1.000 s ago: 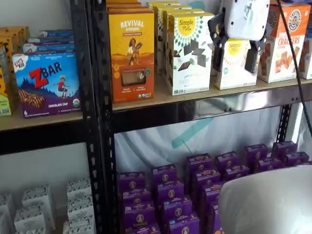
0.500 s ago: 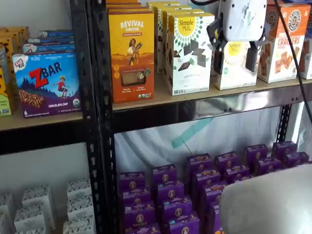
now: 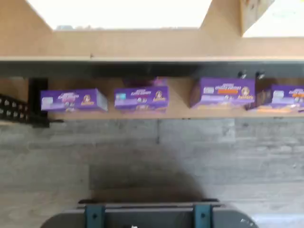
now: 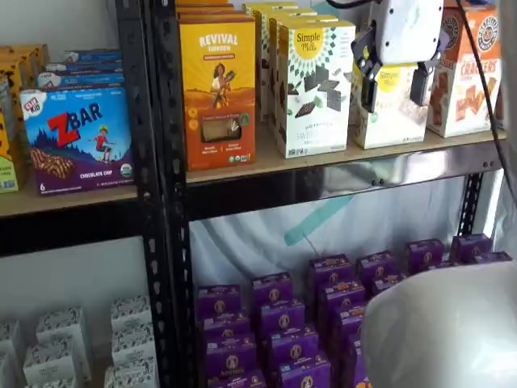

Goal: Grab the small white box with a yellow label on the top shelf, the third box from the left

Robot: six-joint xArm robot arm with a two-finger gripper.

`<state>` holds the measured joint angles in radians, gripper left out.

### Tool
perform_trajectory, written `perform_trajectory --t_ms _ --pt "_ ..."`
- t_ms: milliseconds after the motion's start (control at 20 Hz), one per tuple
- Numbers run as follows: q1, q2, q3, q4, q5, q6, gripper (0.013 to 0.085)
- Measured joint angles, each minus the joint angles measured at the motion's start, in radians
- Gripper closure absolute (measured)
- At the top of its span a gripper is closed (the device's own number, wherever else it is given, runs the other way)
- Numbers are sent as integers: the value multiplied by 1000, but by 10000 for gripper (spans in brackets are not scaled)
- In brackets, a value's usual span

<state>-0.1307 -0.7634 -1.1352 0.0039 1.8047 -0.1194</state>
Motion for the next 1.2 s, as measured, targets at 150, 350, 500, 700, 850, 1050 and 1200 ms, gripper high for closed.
perform_trajectory --t_ms 150,350,500,700,850,1050,1200 --pt "-38 23 -8 0 -43 -38 130" --pt "-78 57 -21 4 -68 -77 130" --pt "-97 76 -17 2 -80 -98 130" --pt "-132 91 -1 6 -139 -129 130" --pt "-157 112 -6 18 -182 -153 130" --pt "-181 153 -38 27 -208 -175 130" --pt "-192 184 -70 29 -207 -187 130"
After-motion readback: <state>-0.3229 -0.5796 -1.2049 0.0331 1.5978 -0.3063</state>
